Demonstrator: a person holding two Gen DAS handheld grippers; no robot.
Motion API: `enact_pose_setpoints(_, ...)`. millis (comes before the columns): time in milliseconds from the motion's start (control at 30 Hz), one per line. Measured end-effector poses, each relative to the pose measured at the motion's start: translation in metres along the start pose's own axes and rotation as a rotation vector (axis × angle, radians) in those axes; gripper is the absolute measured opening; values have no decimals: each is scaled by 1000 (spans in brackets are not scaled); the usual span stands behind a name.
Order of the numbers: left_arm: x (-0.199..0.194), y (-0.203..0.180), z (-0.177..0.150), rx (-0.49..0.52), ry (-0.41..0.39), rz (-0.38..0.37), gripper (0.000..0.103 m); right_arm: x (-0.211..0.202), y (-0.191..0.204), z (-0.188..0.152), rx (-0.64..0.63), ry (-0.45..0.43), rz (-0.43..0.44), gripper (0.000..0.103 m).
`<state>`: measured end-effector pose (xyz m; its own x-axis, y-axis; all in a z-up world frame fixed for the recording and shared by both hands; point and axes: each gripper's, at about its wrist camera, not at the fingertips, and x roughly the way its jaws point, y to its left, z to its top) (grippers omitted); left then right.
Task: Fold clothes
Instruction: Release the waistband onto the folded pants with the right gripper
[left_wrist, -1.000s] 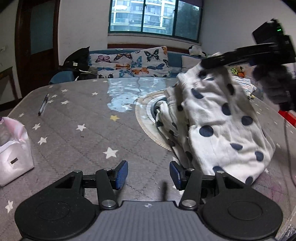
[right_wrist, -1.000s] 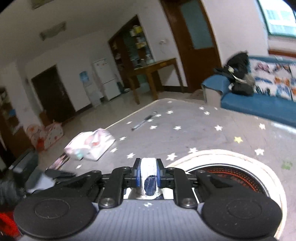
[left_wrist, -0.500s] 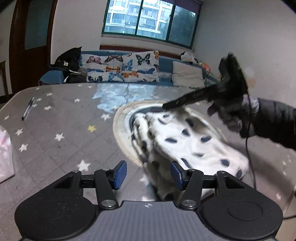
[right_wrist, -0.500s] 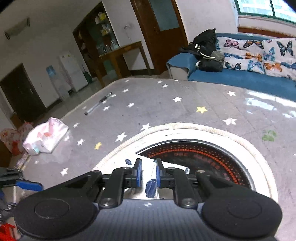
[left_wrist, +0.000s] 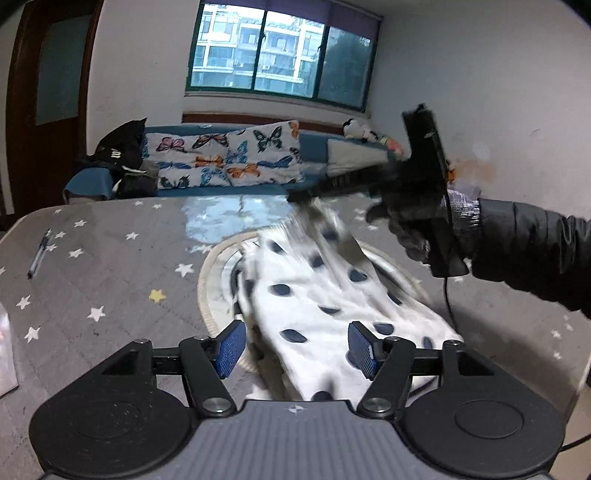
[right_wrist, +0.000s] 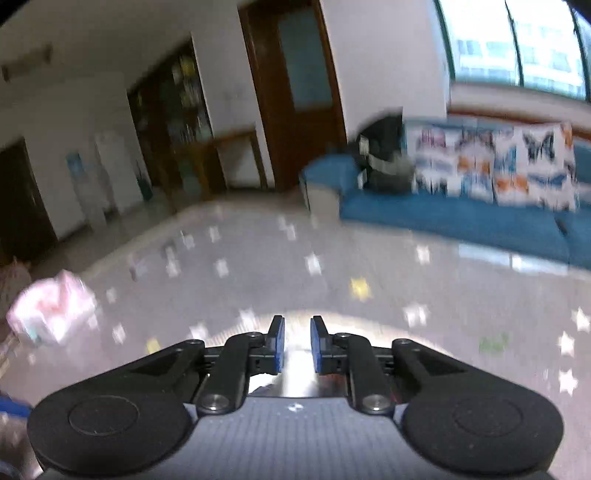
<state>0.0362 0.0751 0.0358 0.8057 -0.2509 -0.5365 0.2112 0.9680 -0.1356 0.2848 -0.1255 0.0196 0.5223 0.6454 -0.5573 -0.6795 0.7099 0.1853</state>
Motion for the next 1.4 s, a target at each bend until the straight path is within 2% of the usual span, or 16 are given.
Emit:
enact_pose_setpoints(67, -1, 3, 0, -5, -2, 1, 65, -1, 0, -2, -5, 12, -18, 15)
enact_pose_setpoints(167, -1, 1, 3, 2, -6, -4, 65, -8, 12, 1, -51, 32, 8, 15)
enact_pose_setpoints(333, 7, -13, 5, 25, -6, -73, 63, -4, 40, -6, -157, 139, 63, 15)
enact_pose_setpoints(433, 20, -23, 4, 59, 19, -106, 63, 6, 59, -12, -218, 161, 60, 15)
enact_pose_setpoints(600, 41, -31, -8, 96, 86, -112, 63, 36, 73, -15, -220, 184, 85, 15)
enact_pose_setpoints(767, 49, -22, -25, 72, 155, -76, 63, 31, 67, -6, -203, 167, 95, 17)
enact_pose_setpoints(867, 41, -21, -24, 55, 139, -87, 63, 12, 59, 2, -198, 139, 91, 29)
enact_pose_setpoints(1000, 35, -24, -13, 48, 92, -92, 64, 2, 45, 8, -186, 123, 38, 29)
enact_pose_setpoints(1033, 35, -26, -11, 51, 89, -105, 64, 1, 40, 9, -181, 123, 25, 33)
enact_pose_setpoints(1067, 35, -29, -10, 55, 87, -119, 64, 0, 36, 10, -174, 123, 13, 42)
enact_pose_setpoints(1100, 36, -32, -10, 57, 94, -128, 65, -1, 32, 10, -165, 125, 4, 43)
enact_pose_setpoints(1167, 36, -34, -13, 63, 116, -129, 65, -5, 20, 8, -136, 132, -18, 43)
enact_pose_setpoints(1233, 34, -35, -19, 52, 130, -89, 67, -10, 13, 2, -120, 141, -24, 44)
enact_pose_setpoints(1300, 28, -30, -21, 24, 125, -52, 68, -18, 9, -4, -117, 132, -29, 44)
enact_pose_setpoints(1400, 15, -30, -21, 1, 98, -56, 68, -29, 9, -13, -109, 117, -20, 44)
